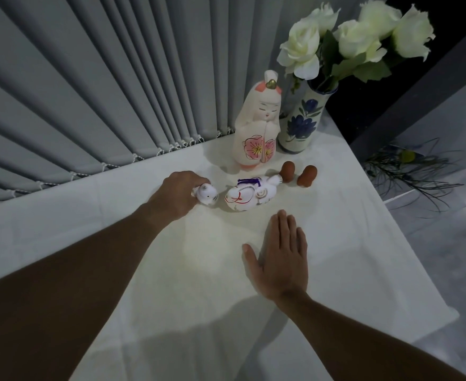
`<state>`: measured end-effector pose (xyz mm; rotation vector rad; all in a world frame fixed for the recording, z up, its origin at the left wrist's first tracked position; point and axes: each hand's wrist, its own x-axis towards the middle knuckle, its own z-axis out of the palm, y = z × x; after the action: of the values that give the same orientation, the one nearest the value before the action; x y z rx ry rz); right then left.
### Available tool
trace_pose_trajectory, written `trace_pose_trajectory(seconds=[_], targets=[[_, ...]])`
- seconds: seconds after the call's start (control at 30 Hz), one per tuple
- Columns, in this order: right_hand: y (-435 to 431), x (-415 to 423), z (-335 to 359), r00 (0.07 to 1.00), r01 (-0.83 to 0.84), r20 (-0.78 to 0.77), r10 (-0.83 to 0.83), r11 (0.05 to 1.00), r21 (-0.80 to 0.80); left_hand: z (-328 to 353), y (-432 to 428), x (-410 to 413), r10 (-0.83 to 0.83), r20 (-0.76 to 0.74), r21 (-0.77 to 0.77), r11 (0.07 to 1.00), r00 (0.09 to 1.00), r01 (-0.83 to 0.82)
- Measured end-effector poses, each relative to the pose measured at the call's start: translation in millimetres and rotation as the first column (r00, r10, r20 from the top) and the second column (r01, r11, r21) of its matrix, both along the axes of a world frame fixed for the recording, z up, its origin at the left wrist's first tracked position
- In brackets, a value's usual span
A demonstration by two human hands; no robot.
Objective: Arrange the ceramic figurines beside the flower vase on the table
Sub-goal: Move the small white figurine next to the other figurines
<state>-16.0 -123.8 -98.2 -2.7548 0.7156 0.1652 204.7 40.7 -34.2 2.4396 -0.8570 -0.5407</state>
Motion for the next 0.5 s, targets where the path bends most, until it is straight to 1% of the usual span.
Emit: trace_pose_trajectory(seconds=[0.27,0.33,0.43,0.5], targets=[[0.1,-0.5,-1.9,1.000,0.005,0.017,-0.004,1.000,-0.002,-4.0,-0.1,0.8,-0.008,-0.006,0.016,1.000,1.000,0.008],[0.0,-1.0,-2.8,1.000,0.008,0.022,-0.008,1.000,-0.007,-4.9,-0.3,0.0,0.017,-0.017,0.026,1.000,1.000,-0.016],[-0.3,-1.5,-4.0,1.000,0.002,0.021,-0.001,1.000,-0.012,-6.3,1.0,-2.1,0.098,-0.036,0.089,0.992,0.995,-0.095],[-0.2,-2.8,-5.5,1.000,-0.002,0.027,0.003,1.000,-0.017,-4.2,2.3,-6.2,0.099,-0.053,0.150,0.985,0.994,-0.090]])
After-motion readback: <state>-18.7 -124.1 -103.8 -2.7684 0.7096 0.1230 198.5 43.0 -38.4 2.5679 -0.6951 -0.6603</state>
